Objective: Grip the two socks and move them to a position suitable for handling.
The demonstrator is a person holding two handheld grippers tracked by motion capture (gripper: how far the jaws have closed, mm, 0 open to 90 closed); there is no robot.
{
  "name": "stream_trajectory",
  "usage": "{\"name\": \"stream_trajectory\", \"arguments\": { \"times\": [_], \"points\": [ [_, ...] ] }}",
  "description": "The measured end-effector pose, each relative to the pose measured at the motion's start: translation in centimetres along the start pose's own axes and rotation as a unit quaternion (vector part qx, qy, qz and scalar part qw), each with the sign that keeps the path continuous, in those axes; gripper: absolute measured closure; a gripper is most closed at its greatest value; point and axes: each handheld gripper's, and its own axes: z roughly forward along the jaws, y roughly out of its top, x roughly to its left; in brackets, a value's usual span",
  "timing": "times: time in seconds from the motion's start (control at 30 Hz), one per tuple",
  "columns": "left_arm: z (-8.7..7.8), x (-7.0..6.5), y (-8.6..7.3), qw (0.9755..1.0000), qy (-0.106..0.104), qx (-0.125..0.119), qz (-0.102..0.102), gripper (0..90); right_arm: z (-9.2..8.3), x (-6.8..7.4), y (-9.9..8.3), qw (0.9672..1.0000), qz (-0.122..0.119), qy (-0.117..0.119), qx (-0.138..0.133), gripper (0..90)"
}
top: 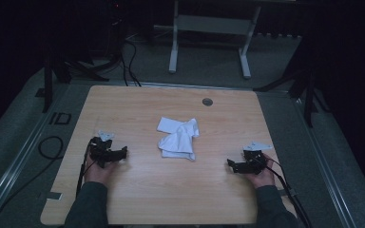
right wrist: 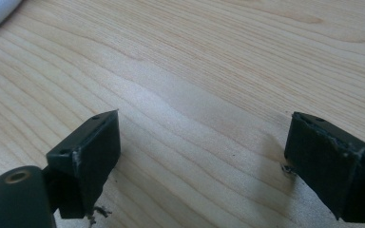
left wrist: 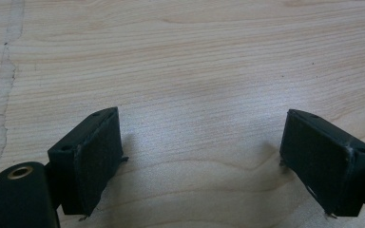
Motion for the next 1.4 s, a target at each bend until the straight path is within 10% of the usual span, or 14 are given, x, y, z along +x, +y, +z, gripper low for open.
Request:
{"name": "stream_trajectory", "arguments": {
  "times": [0.43,1.4],
  "points": [
    [0.0,0.0,0.0,1.0,0.0,0.0,0.0,14.1,-0.6,0.1,0.8,0.9991,-0.009,0.011,0.039,26.2],
    [0.0,0.0,0.0,1.0,0.0,0.001,0.0,14.1,-4.2,5.7,5.1,0.9852,-0.152,0.062,0.049,68.4]
  ]
}}
